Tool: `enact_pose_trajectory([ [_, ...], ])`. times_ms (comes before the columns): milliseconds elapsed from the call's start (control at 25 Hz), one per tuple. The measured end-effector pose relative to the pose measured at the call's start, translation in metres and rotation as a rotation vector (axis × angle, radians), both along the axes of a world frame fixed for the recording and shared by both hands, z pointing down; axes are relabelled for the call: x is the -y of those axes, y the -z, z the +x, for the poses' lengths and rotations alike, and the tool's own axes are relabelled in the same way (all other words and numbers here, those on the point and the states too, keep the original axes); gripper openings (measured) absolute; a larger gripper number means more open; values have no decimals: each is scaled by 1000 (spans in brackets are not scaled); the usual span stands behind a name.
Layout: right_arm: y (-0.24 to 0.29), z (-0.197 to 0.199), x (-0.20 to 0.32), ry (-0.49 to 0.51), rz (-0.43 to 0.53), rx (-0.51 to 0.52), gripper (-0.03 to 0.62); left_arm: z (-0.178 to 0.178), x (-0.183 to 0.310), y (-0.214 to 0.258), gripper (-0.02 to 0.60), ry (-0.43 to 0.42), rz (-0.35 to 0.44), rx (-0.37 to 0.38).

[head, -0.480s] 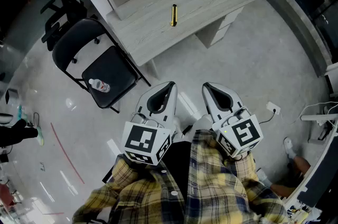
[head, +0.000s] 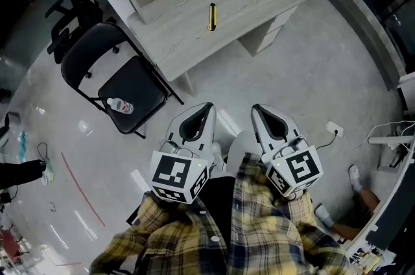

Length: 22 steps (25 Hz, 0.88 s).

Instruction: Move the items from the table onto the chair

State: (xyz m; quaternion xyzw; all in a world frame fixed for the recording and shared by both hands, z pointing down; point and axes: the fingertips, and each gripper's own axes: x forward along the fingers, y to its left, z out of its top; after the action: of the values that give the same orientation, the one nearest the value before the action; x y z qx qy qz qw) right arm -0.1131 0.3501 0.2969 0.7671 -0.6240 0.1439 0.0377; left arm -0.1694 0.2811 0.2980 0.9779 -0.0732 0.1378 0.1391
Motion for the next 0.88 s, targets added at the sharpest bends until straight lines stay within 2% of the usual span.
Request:
enact_pose_trajectory([
  [280,-17,29,-7,-66,-25,44,17,20,4,-13,5,-10,-20,22],
  [480,-23,60,4,-70,-29,63,17,45,21,-16,5,22,-26,28],
  [680,-22,113,22,-69,-21,62,17,92,37,-18,5,37,-24,35],
  [880,-13,182,40,-44,-20,62,17,162,57,-8,5,70,-25,25],
])
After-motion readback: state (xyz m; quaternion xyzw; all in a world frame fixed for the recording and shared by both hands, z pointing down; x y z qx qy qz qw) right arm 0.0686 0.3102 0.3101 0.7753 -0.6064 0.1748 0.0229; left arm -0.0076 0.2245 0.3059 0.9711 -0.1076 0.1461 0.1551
